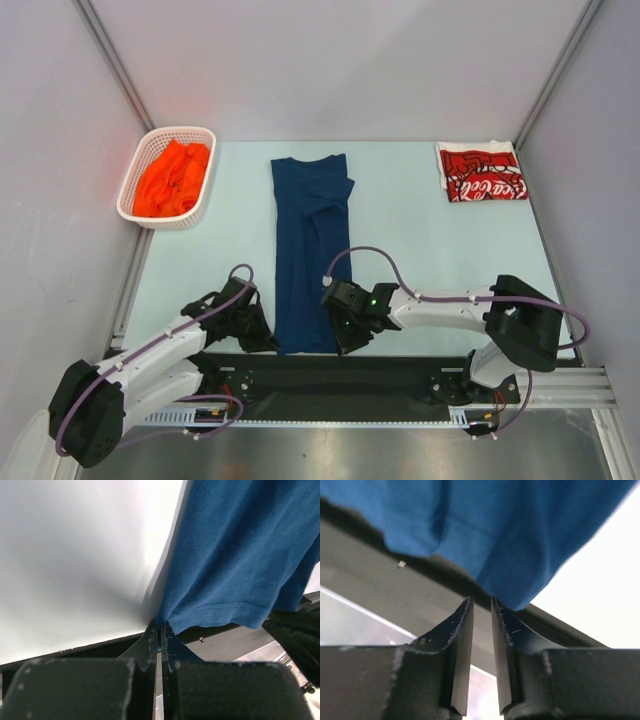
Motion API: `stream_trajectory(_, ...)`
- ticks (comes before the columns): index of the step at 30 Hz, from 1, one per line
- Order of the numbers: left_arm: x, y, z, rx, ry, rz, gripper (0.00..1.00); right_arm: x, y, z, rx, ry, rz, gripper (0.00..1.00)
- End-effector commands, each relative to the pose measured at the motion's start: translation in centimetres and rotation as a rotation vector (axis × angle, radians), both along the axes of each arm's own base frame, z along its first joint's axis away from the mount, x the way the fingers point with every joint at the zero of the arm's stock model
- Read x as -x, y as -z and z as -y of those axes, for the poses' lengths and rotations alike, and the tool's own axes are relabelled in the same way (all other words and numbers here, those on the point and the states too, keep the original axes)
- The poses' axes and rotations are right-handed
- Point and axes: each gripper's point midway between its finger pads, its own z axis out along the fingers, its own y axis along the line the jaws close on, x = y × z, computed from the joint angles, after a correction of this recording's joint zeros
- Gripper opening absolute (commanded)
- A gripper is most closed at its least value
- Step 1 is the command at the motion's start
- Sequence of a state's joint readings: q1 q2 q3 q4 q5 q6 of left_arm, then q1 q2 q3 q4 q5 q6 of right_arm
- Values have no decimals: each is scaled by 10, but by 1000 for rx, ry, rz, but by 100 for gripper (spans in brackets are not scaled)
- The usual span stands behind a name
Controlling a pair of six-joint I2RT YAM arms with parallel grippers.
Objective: Fold and stack the t-shirts
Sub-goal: Fold the tshirt
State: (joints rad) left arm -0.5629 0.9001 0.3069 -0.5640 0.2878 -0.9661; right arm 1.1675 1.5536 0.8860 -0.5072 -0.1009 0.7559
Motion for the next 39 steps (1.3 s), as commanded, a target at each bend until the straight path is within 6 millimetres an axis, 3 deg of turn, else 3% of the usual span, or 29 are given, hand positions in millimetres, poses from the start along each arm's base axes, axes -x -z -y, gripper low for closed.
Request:
stream_trajectory(1, -2, 1, -6, -39, 17, 32, 0, -17, 1, 2, 52, 99, 54, 28)
stream_trajectory(5, -3, 1, -7, -43, 22, 35, 0, -25, 3, 6, 91, 145, 88, 34)
stream_trajectory(13, -5, -1, -7, -55, 35, 44, 1, -27, 5, -5, 47, 201, 83, 31)
stream_trajectory(16, -3, 0, -9, -60, 38, 39, 1, -24, 8, -5, 53, 208, 76, 19)
stream_trajectory(18, -3, 0, -10, -67, 32, 39, 1, -22, 5, -1, 57, 211, 83, 2)
stream_trajectory(19, -4, 0, -11, -71, 27, 42, 0, -24, 4, 2, 64, 220, 98, 0)
stream_trajectory(23, -2, 2, -14, -85, 8, 29, 0, -23, -1, 20, 77, 242, 129, 0)
stream_trajectory(26, 1, 5, -15, -87, -1, 16, 0, -20, -5, 22, 27, 252, 127, 0)
stream_trajectory(39, 13, 11, -19, -78, -22, -15, 0, -9, 27, 45, 79, 262, 88, 0)
